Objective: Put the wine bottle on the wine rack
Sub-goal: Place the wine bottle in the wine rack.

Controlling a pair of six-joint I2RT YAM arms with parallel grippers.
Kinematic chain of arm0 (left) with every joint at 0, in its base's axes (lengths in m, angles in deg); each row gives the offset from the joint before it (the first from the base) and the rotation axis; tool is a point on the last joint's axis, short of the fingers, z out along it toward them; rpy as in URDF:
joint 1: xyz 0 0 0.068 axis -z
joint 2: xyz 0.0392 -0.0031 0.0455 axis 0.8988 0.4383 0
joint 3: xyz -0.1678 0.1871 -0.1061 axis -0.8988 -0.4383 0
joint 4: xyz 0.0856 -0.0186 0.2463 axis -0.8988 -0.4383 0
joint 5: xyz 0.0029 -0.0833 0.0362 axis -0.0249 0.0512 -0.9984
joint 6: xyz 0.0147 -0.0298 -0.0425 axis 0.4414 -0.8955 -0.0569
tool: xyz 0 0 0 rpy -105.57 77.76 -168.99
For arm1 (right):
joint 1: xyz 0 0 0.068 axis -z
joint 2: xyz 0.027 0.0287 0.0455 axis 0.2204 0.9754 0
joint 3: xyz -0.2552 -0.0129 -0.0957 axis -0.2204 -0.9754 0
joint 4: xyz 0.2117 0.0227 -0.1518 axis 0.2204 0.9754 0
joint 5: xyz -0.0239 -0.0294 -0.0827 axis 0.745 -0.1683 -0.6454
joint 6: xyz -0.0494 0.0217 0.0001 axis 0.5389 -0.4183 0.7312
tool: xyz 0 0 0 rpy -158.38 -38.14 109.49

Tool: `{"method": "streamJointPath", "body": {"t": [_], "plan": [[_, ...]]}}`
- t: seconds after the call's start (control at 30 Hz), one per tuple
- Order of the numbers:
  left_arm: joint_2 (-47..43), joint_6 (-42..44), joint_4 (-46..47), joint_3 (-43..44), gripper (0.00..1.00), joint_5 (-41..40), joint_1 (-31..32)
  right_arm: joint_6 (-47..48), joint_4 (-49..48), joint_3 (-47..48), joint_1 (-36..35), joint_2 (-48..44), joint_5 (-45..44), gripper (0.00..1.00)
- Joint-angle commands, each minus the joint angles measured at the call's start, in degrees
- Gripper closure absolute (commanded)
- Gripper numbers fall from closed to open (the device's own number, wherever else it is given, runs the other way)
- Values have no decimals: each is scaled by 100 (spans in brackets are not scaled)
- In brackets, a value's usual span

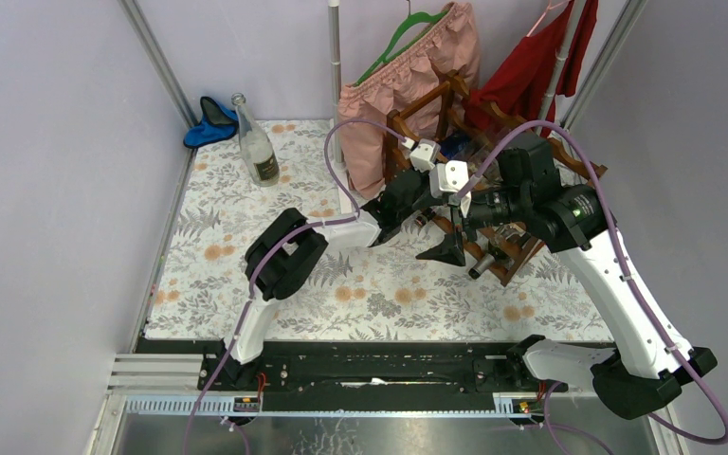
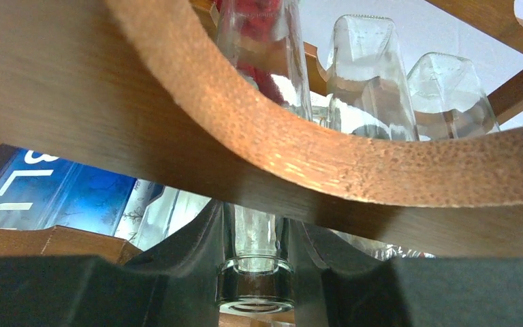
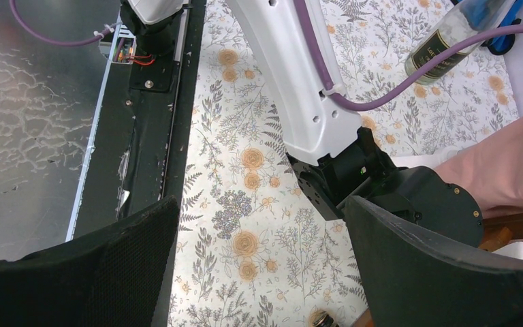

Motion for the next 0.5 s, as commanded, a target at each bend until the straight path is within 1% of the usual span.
{"method": "streamJointPath", "body": {"t": [0.0,0.17,0.47], "plan": [[-145,353,-91,161,67,-304,-32,66,-28,4,47,-104,167,0],[-136,561,-178,192,59,-346,-41,68,-25,12,54,-95,179,0],[-95,670,-223,185,51,-356,-60,68,-11,30,65,-77,198,0]]}}
